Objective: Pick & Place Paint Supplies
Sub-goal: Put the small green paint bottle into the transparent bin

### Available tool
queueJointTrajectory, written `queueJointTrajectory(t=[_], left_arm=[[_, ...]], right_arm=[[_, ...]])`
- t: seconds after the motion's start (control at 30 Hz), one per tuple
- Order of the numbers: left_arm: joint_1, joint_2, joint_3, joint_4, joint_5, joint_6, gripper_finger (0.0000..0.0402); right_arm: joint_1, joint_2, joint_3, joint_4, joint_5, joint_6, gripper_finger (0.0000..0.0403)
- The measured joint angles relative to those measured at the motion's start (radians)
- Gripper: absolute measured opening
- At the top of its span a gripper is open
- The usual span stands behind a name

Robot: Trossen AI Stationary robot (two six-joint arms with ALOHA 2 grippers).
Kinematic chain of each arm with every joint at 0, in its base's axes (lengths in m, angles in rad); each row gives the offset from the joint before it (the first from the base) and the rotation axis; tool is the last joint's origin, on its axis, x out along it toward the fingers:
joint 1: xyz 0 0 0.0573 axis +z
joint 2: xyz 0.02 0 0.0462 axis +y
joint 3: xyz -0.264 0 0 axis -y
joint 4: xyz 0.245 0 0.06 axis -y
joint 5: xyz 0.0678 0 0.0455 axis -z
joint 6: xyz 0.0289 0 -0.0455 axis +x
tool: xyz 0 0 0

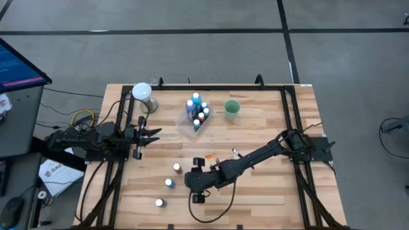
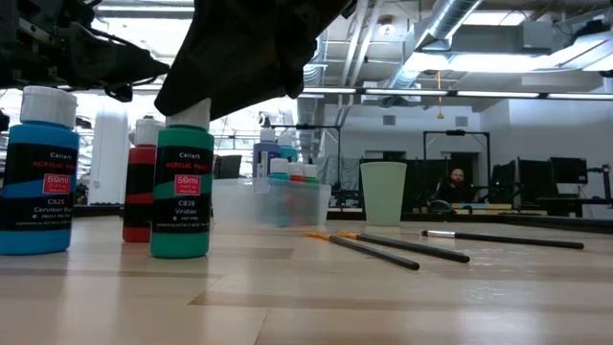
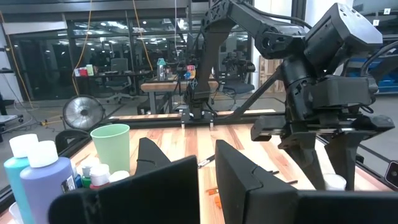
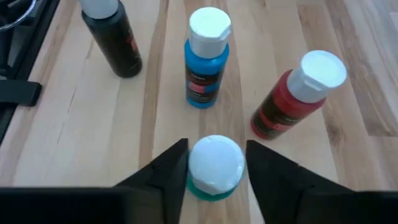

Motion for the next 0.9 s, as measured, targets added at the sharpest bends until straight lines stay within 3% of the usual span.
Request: queueJointTrajectory(t=[0.13, 0.3, 0.5, 0.8, 0.9], left_arm=[[0.000, 0.000, 0.000, 0.000, 0.000, 0.000, 0.0001], [0.000, 0.000, 0.000, 0.000, 0.000, 0.000, 0.0001], [0.000, 0.000, 0.000, 0.003, 0.000, 0.000, 0.0001], [0.000, 0.000, 0.000, 0.005, 0.000, 0.000, 0.0001], [0.000, 0.000, 0.000, 0.004, 0.000, 0.000, 0.0001]], right_arm=[[-0.009, -0.001, 0.000, -0.014, -0.007, 0.000, 0.0107], [-0.022, -0.014, 0.000, -0.040, -0.011, -0.002, 0.0108], [-0.076, -0.132, -0.002, -0.108, 0.009, -0.049, 0.0108], [-0.241, -0.294, 0.000, -0.081, 0.212, -0.135, 0.0108], [-0.309, -0.291, 0.001, -0.040, 0.215, -0.135, 0.0108]])
